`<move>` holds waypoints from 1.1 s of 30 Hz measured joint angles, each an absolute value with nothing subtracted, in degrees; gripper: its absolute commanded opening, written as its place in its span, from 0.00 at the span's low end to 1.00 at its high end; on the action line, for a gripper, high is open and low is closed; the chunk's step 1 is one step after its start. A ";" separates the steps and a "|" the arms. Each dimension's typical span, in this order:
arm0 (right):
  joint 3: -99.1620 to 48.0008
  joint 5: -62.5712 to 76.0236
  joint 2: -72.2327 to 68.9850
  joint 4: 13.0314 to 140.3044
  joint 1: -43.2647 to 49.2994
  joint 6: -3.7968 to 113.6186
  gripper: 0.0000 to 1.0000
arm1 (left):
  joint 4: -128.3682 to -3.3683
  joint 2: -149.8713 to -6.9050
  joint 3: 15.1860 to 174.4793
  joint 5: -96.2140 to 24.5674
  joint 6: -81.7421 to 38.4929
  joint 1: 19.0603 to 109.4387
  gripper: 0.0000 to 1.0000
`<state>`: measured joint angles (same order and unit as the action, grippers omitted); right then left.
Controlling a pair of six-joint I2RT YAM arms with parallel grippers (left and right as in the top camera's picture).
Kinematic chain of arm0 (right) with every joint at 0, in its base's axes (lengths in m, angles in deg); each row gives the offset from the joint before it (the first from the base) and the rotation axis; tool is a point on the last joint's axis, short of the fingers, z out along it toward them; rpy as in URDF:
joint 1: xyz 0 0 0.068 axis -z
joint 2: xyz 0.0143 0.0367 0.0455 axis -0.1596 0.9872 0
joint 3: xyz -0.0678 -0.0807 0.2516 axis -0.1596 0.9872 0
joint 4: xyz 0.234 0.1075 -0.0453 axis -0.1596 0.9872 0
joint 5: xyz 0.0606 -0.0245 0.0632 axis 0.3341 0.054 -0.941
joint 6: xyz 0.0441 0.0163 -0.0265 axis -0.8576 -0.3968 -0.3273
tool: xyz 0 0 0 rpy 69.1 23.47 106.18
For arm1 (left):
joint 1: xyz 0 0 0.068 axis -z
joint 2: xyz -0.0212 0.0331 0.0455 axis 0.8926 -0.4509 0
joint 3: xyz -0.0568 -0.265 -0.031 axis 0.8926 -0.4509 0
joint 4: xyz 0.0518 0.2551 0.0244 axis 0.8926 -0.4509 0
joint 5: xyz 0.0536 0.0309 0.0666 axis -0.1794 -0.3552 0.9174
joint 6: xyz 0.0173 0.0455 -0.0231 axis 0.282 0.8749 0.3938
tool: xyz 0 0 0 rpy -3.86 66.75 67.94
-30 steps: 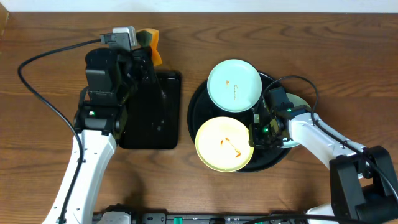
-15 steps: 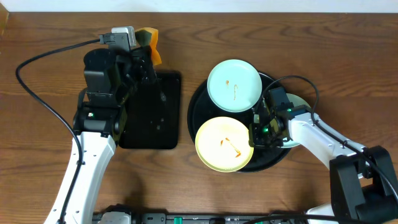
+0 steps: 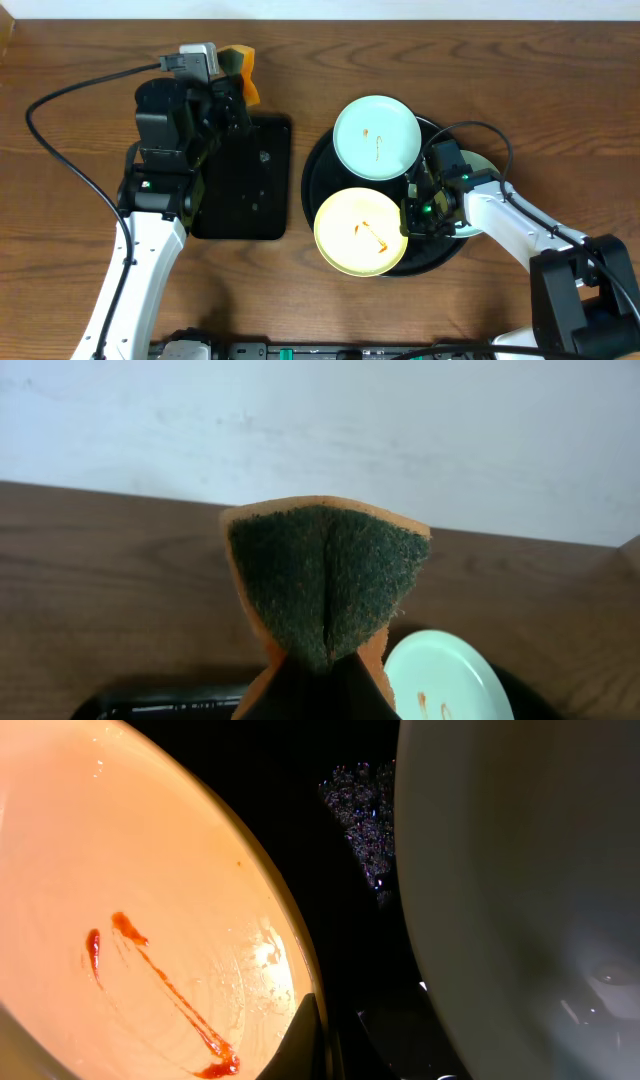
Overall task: Clean dirty plates on tray and stack at the side
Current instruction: 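Lift the sponge with the left gripper and squeeze out water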
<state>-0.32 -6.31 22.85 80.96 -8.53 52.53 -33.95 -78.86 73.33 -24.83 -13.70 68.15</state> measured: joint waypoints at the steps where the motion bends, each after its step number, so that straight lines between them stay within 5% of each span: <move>1: -0.32 -6.31 22.85 80.96 -8.53 52.53 0.01 | -34.56 -78.86 73.33 -24.83 -13.70 68.15 0.08; 19: -0.30 -6.29 22.85 81.03 -8.53 52.53 0.01 | -64.11 -95.27 73.17 -23.45 -13.70 68.15 0.08; 33: -0.30 -6.29 22.85 81.03 -8.53 52.53 0.01 | -65.70 -99.86 73.15 -23.30 -13.70 68.15 0.08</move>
